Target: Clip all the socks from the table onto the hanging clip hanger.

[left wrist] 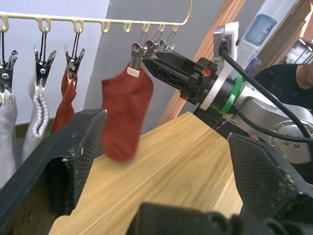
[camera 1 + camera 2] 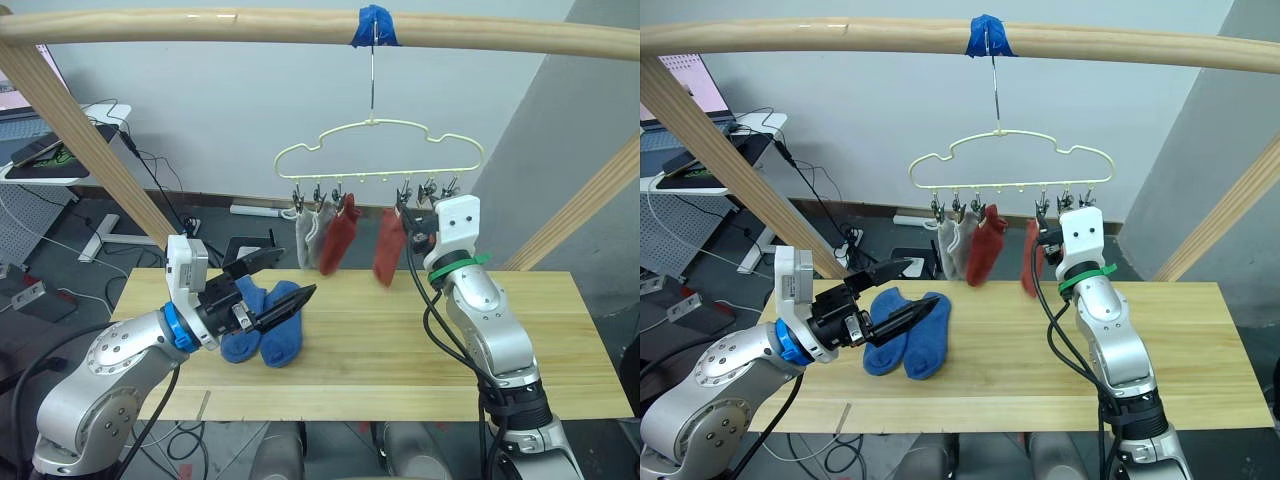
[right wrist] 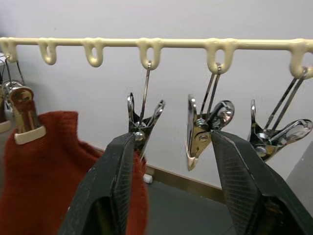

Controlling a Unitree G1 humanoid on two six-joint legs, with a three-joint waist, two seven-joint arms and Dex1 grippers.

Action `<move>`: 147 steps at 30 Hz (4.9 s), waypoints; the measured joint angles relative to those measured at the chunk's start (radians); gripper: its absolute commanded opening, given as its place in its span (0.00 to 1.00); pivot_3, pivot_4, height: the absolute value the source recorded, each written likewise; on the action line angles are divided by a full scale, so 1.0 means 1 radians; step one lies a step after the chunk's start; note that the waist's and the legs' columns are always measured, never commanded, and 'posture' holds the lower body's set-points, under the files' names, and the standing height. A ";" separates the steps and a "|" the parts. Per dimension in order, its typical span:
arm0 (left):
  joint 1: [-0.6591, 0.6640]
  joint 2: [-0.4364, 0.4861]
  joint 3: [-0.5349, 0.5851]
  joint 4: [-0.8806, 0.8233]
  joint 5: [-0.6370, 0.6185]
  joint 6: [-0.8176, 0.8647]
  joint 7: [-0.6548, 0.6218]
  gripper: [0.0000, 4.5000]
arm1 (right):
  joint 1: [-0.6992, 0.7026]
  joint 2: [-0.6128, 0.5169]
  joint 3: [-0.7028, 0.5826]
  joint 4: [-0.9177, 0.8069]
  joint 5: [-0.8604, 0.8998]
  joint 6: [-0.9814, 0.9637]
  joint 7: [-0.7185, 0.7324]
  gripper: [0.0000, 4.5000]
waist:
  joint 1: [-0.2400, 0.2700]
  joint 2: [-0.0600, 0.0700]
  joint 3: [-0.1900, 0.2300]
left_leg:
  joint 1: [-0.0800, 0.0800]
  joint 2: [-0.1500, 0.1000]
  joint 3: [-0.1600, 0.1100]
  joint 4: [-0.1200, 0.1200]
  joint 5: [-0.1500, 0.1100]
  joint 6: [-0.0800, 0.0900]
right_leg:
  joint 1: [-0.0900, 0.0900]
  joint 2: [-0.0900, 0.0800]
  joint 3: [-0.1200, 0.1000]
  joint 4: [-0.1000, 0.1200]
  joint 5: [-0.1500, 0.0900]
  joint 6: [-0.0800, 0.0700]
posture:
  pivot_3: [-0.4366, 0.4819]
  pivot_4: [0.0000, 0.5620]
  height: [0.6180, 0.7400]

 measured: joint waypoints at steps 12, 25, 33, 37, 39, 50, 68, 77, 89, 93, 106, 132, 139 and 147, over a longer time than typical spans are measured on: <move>-0.023 -0.021 -0.005 0.000 0.026 0.000 0.001 1.00 | -0.006 0.023 -0.027 0.018 -0.026 0.008 -0.006 0.57 | 0.000 0.000 0.000 | 0.000 0.000 0.000 0.001 0.000 0.000 | 0.000 0.000 0.000 0.001 0.000 0.000 | 0.43 0.34 1.00; -0.035 -0.031 -0.023 0.000 0.045 0.000 0.002 1.00 | -0.045 0.054 -0.045 0.077 -0.040 0.000 -0.006 0.44 | 0.000 0.000 0.000 | 0.000 0.000 0.000 0.001 0.000 0.000 | 0.000 0.000 0.000 0.001 0.003 -0.005 | 0.43 0.34 1.00; -0.037 -0.038 -0.024 0.000 0.058 0.000 0.003 1.00 | -0.078 0.068 -0.047 0.114 -0.051 -0.014 -0.009 0.44 | 0.000 0.000 0.000 | 0.000 0.000 0.000 0.002 0.000 0.000 | 0.001 0.000 0.000 0.001 0.004 -0.005 | 0.43 0.33 1.00; -0.039 -0.043 -0.024 0.000 0.062 0.000 0.003 1.00 | -0.085 0.074 -0.050 0.119 -0.061 -0.025 -0.013 0.44 | 0.000 0.000 0.000 | 0.000 0.000 0.000 0.002 0.000 0.000 | 0.001 0.000 0.000 0.001 0.004 -0.005 | 0.43 0.34 1.00; -0.039 -0.047 -0.024 0.000 0.063 0.000 0.003 1.00 | -0.092 0.078 -0.051 0.119 -0.068 -0.029 -0.014 0.44 | 0.000 0.000 0.000 | 0.000 0.000 0.000 0.002 0.000 0.000 | 0.001 0.000 0.000 0.002 0.004 -0.005 | 0.43 0.34 1.00; -0.050 -0.057 -0.027 0.001 0.070 0.000 0.002 1.00 | -0.113 0.103 -0.051 0.138 -0.069 -0.044 -0.015 0.44 | 0.000 0.000 0.000 | 0.001 0.000 0.000 0.002 0.000 0.000 | 0.001 0.000 0.000 0.002 0.004 -0.006 | 0.43 0.33 1.00; -0.057 -0.070 -0.044 0.002 0.100 -0.001 0.002 1.00 | -0.153 0.144 -0.081 0.186 -0.059 -0.043 -0.012 0.44 | 0.000 0.000 0.000 | 0.001 0.000 -0.001 0.002 0.000 0.000 | 0.001 0.000 -0.001 0.002 0.004 -0.006 | 0.44 0.33 1.00; -0.054 -0.081 -0.045 0.002 0.104 -0.003 0.002 1.00 | -0.153 0.146 -0.082 0.191 -0.059 -0.044 -0.005 0.03 | 0.000 0.000 0.000 | 0.001 0.000 -0.001 0.003 0.000 0.000 | 0.001 0.000 -0.001 0.002 0.004 -0.006 | 0.44 0.33 1.00; -0.007 -0.081 -0.074 0.071 0.199 -0.014 0.013 1.00 | -0.170 0.039 -0.131 0.125 0.152 0.166 0.195 0.03 | -0.001 0.000 0.000 | 0.001 0.000 0.000 0.003 0.000 0.000 | 0.001 0.000 0.000 0.003 0.004 -0.006 | 0.41 0.34 1.00; 0.002 -0.043 -0.099 0.330 0.348 -0.054 0.017 1.00 | -0.234 -0.124 -0.172 0.084 0.301 0.399 0.358 0.03 | -0.003 0.001 -0.001 | 0.002 0.000 -0.001 0.004 0.001 0.001 | 0.001 0.001 -0.001 0.003 0.004 -0.005 | 0.38 0.33 1.00; -0.281 -0.067 -0.268 0.979 0.695 -0.376 -0.027 1.00 | -0.283 -0.204 -0.179 0.061 0.405 0.589 0.428 0.03 | -0.008 0.000 -0.001 | 0.000 -0.001 0.000 0.004 0.001 0.001 | 0.001 0.000 -0.001 0.002 0.006 -0.007 | 0.30 0.32 1.00; -0.580 -0.136 -0.177 1.677 0.770 -0.549 -0.044 0.54 | -0.285 -0.203 -0.203 0.014 0.442 0.630 0.358 0.03 | -0.062 -0.002 -0.003 | 0.005 -0.003 -0.002 0.006 0.001 0.002 | 0.001 -0.001 -0.001 0.015 0.003 -0.002 | 0.27 0.33 1.00; -0.536 -0.129 -0.179 1.649 0.782 -0.596 -0.046 0.08 | -0.289 -0.194 -0.201 0.033 0.441 0.611 0.349 0.03 | -0.062 -0.002 -0.003 | 0.008 -0.003 -0.002 0.005 0.004 0.005 | 0.003 -0.001 -0.001 0.016 0.003 -0.001 | 0.29 0.33 1.00; -0.399 -0.110 -0.104 1.387 0.702 -0.591 -0.079 0.01 | -0.306 -0.179 -0.207 0.079 0.445 0.592 0.348 0.03 | -0.057 -0.002 -0.003 | 0.006 -0.003 -0.002 0.005 0.004 0.006 | 0.001 -0.001 -0.001 0.016 0.004 -0.003 | 0.33 0.33 1.00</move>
